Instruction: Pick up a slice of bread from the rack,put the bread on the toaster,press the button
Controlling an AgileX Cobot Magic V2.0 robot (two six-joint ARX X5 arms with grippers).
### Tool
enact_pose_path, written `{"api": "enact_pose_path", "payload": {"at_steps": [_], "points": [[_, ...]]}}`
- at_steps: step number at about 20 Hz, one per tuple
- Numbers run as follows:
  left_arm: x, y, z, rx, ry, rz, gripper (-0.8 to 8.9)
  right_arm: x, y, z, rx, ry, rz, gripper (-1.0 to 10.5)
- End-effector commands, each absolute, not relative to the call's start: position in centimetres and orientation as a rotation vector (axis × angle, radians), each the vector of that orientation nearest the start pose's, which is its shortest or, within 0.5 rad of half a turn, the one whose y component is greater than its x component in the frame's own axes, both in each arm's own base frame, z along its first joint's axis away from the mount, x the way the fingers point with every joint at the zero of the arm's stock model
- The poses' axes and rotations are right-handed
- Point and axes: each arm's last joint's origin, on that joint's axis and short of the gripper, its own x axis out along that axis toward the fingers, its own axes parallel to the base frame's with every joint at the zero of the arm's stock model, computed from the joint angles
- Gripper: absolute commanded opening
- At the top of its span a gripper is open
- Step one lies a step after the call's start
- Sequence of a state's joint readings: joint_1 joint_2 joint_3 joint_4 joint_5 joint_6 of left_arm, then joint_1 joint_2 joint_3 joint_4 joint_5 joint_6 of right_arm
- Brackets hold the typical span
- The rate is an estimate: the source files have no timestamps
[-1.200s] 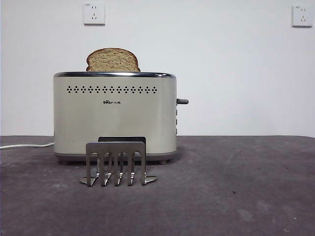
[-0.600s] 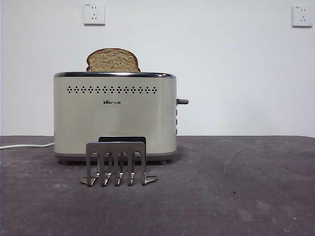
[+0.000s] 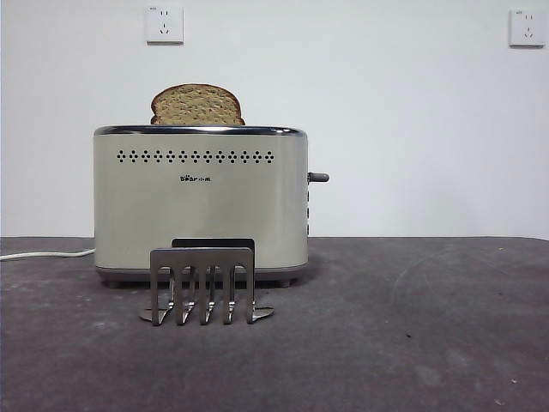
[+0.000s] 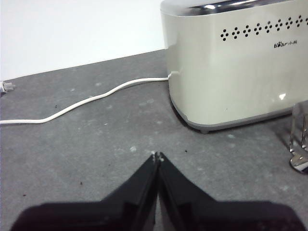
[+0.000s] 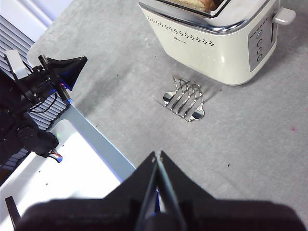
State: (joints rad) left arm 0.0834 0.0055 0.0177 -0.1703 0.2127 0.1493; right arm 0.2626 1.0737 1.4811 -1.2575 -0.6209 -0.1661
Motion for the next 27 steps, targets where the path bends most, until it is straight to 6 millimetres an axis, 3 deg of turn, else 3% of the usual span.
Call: {"api": "enact_pose_path", "payload": {"at_steps": [1, 16, 18, 23, 25, 27], "points": [[9.6, 0.2, 14.8, 0.099, 0.157, -0.133, -0.03, 14.6, 5.7, 41.8, 0.004, 0.789, 0.9, 0.0], [9.6, 0.2, 14.8, 0.099, 0.156, -0.134, -0.03, 14.6, 5.5, 41.8, 0.006, 0.787, 0.891, 0.0], [9.6, 0.2, 14.8, 0.1, 0.156, -0.134, -0.03, 13.5, 4.7, 42.4, -0.067, 0.695, 0.886, 0.0], [9.6, 0.2, 14.8, 0.1, 0.156, -0.134, -0.03, 9.8, 2.9, 45.6, -0.15, 0.158, 0.828, 0.0], [9.6, 0.2, 14.8, 0.099, 0.156, -0.134, -0.03, 8.8, 2.4, 44.6, -0.156, 0.073, 0.749, 0.0], [9.6, 0.2, 14.8, 0.1, 0.156, -0.134, -0.03, 8.6, 2.0, 42.0, -0.158, 0.056, 0.665, 0.0]]}}
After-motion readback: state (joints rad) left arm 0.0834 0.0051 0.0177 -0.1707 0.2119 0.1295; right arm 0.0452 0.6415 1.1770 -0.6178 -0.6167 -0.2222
